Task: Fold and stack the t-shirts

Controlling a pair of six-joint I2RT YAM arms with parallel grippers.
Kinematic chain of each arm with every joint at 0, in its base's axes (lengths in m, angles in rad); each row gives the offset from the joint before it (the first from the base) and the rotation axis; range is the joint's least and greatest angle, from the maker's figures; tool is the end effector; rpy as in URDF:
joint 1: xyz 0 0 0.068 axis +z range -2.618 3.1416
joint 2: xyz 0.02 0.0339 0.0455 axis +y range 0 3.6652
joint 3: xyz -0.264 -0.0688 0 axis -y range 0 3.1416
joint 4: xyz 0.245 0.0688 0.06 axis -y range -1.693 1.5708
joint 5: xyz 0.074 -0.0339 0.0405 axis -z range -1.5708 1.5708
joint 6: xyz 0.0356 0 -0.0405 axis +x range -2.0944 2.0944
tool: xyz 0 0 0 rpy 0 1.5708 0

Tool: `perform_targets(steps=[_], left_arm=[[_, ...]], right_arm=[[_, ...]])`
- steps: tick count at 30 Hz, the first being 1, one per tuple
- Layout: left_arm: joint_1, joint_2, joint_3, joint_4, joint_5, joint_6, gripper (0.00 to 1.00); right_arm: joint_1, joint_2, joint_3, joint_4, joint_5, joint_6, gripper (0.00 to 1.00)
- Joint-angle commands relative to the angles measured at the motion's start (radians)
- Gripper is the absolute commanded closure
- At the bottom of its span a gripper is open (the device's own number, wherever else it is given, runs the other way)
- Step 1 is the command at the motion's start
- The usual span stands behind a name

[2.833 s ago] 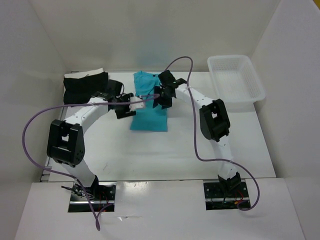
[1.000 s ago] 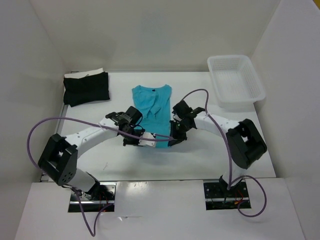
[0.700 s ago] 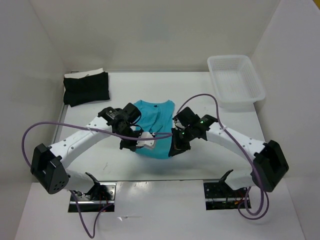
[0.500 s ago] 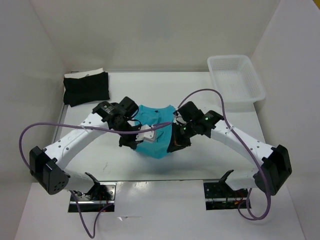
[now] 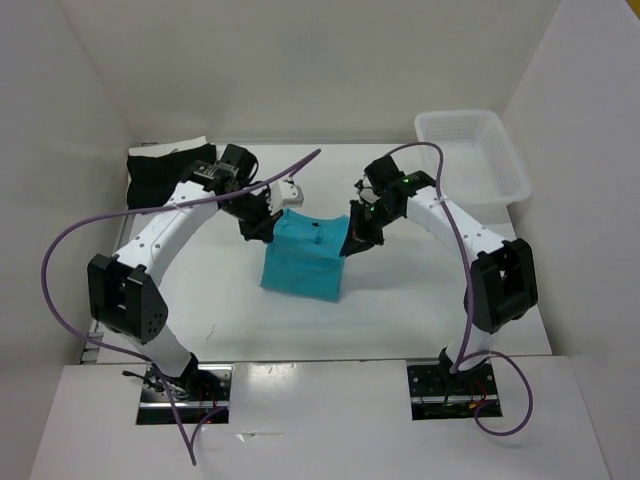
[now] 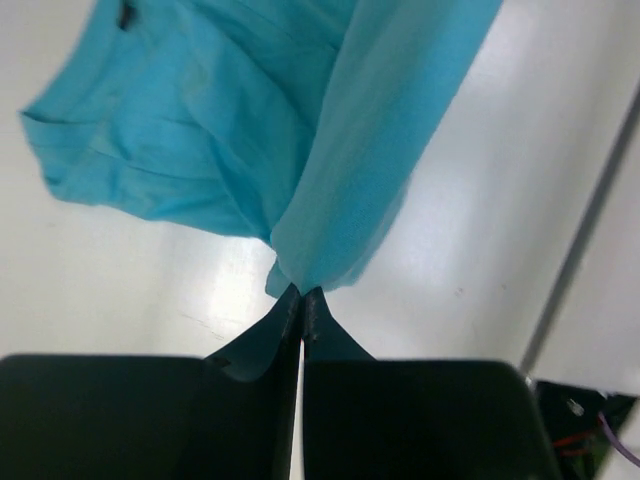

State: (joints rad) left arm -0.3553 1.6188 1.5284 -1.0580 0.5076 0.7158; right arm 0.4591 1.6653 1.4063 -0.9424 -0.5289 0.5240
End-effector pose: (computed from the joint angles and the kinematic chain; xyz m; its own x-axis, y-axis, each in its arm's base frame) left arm 0.2988 -0.1293 0.3190 -0.3232 0.7316 -0.6003 0.9315 0.3577 -0.0655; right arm 0.2923 0.1645 0.2739 -0.9970 -0.0109 -0.0772 -0.0544 0.8070 0.5881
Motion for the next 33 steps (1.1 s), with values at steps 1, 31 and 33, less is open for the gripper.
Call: perform_targets(steps=[1, 31, 33], left_arm=[[0.028, 0.053, 0.084, 0.11, 0.0, -0.062, 1.0], [0.104, 0.5, 0.254, 0.48, 0.003, -0.265, 0.99], [0.104, 0.5, 0.245, 0.492, -0.021, -0.275, 0.98]], right_arm=[[-0.042, 0.04, 0.055, -0.024, -0.022, -0.065, 1.0], [-0.247, 0.551, 0.401, 0.317, -0.037, 0.021, 0.67], [-0.247, 0.56, 0.439, 0.327, -0.004, 0.011, 0.66]])
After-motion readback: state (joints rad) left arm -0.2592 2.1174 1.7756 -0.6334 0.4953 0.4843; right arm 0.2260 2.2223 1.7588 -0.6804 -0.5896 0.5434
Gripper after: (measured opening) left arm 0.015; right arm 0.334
